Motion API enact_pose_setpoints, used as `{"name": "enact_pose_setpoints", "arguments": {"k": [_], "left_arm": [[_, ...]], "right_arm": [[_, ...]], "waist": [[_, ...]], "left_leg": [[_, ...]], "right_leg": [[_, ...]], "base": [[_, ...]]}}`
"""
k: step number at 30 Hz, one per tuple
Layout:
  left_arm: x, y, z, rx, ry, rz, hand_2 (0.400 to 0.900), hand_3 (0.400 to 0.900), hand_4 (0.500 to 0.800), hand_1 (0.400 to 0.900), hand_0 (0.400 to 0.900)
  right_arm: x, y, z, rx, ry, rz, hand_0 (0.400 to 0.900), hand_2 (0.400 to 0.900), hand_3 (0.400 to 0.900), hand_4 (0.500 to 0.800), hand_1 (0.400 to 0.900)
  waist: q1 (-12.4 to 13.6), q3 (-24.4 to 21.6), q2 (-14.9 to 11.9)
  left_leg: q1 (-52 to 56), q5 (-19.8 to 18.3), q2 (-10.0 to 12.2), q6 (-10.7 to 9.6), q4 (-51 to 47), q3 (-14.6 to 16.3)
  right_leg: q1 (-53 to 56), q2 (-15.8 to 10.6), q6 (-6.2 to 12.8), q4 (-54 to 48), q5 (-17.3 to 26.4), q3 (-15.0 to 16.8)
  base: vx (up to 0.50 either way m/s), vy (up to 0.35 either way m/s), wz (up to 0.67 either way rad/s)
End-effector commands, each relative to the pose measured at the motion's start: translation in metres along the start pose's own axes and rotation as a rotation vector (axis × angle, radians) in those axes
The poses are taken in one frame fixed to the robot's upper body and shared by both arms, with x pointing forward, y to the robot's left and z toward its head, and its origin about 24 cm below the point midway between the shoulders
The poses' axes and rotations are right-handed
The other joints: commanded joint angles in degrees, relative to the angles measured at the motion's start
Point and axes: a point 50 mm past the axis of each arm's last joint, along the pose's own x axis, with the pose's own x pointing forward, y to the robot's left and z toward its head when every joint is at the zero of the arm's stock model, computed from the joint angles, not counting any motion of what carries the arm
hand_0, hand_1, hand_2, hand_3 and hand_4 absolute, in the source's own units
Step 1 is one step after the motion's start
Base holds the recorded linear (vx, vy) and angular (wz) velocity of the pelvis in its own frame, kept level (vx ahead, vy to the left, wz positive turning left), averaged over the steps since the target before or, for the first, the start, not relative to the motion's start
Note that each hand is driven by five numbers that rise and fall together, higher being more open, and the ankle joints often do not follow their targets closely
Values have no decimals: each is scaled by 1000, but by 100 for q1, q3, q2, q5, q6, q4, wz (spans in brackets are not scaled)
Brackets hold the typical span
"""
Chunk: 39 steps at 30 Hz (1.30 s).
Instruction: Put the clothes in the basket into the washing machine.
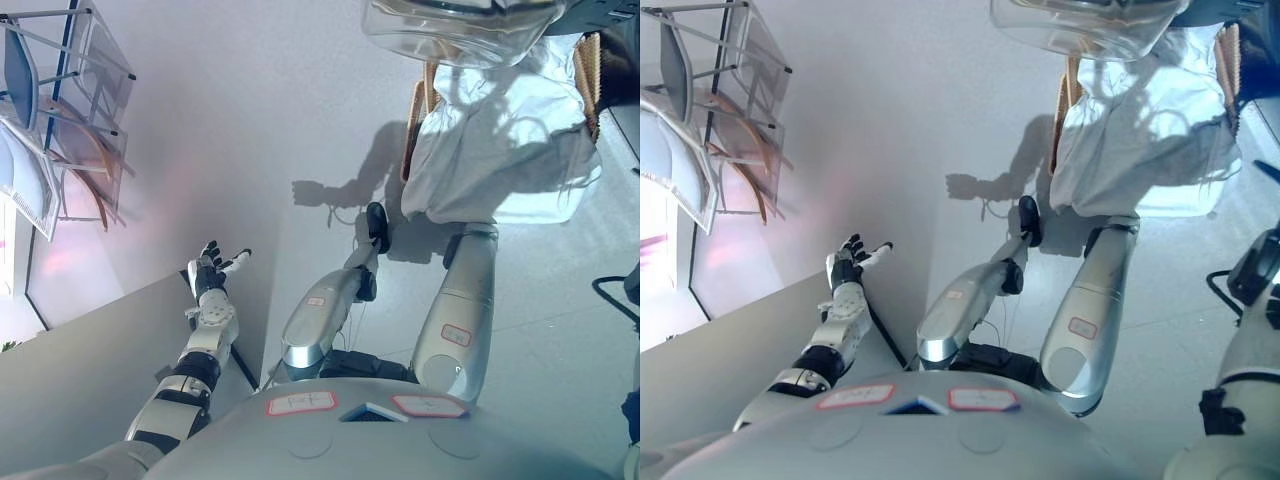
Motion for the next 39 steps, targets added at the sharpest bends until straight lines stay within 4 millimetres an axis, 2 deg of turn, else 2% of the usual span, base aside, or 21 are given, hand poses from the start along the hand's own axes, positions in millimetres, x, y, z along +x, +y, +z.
{"name": "enact_pose_setpoints", "arguments": {"k": [1, 2, 5, 9, 11, 13, 15, 18, 22, 28, 33, 39], "left_arm": [[-1, 24, -29, 42, 108, 99, 900, 900, 800, 900, 900], [-1, 24, -30, 46, 113, 97, 900, 900, 800, 900, 900], [1, 25, -27, 51, 112, 104, 900, 900, 800, 900, 900], [4, 28, -25, 36, 116, 116, 900, 900, 800, 900, 900], [6, 33, -27, 29, 136, 137, 900, 900, 800, 900, 900], [7, 37, -29, 36, 150, 149, 900, 900, 800, 900, 900], [8, 39, -32, 51, 177, 156, 900, 900, 800, 900, 900], [8, 49, -39, 61, 214, 170, 900, 900, 800, 900, 900], [5, 53, -54, 86, 295, 114, 900, 900, 800, 900, 900], [-3, 65, -77, 241, 385, 15, 900, 900, 800, 900, 900], [-5, 71, -85, 414, 419, -30, 900, 900, 800, 900, 900], [-5, 76, -86, 522, 413, -42, 900, 900, 800, 900, 900]], "right_arm": [[3, -10, -8, -145, -54, 31, 900, 900, 900, 800, 900], [-1, -15, -27, -174, -11, 35, 900, 900, 900, 800, 900], [-9, -30, -68, -254, 91, 41, 900, 900, 900, 800, 900], [-30, -64, -128, -395, 241, 66, 900, 900, 900, 800, 900], [-47, -88, -161, -461, 333, 78, 900, 900, 900, 800, 900], [-61, -108, -182, -507, 399, 75, 900, 900, 900, 800, 900], [-83, -139, -210, -578, 503, 65, 900, 900, 900, 800, 900], [-111, -184, -237, -716, 628, 60, 900, 900, 900, 800, 900], [-140, -235, -255, -905, 756, 117, 900, 900, 900, 800, 900], [-169, -291, -262, -1393, 865, 421, 900, 900, 900, 800, 900], [-188, -311, -265, -1633, 894, 624, 900, 900, 900, 800, 900], [-202, -321, -267, -1685, 916, 686, 900, 900, 900, 800, 900]], "waist": [[-17, -173, -34], [-14, -164, -76], [-17, -135, -199], [-20, -104, -440], [-30, -110, -623], [-45, -124, -798], [-66, -183, -990], [-103, -336, -1304], [-224, -592, -1722], [-253, -1025, -2235], [-265, -1387, -2539], [-275, -1649, -2726]], "left_leg": [[-304, 106, 157, -406, 340, -165], [-296, 89, 153, -393, 363, -178], [-271, 37, 159, -367, 434, -204], [-188, -81, 173, -328, 588, -239], [-69, -160, 197, -305, 639, -259], [57, -233, 199, -274, 667, -294], [225, -298, 208, -260, 661, -324], [500, -351, 222, -237, 559, -371], [845, -414, 244, -195, 423, -407], [1394, -494, 276, -141, 210, -394], [1806, -547, 312, -106, 59, -341], [2153, -690, 341, -46, 40, -257]], "right_leg": [[729, 215, 160, -1045, 434, -274], [788, 214, 162, -1110, 475, -289], [932, 210, 166, -1271, 574, -333], [1247, 222, 181, -1521, 709, -407], [1481, 225, 193, -1625, 750, -440], [1710, 235, 198, -1756, 791, -466], [1980, 236, 218, -1900, 833, -508], [2368, 255, 266, -2210, 953, -571], [2770, 238, 348, -2442, 1044, -636], [3306, 306, 448, -2723, 1159, -644], [3636, 358, 517, -2833, 1208, -577], [3921, 414, 534, -2858, 1144, -463]], "base": [[-49, 15, 3], [-40, 10, 2], [-31, -9, 4], [-11, -6, 4], [23, -11, 0], [56, -12, -2], [77, 13, -2], [95, -18, 2], [96, 23, 1], [79, 34, -8], [57, 37, -7], [39, 22, -14]]}}
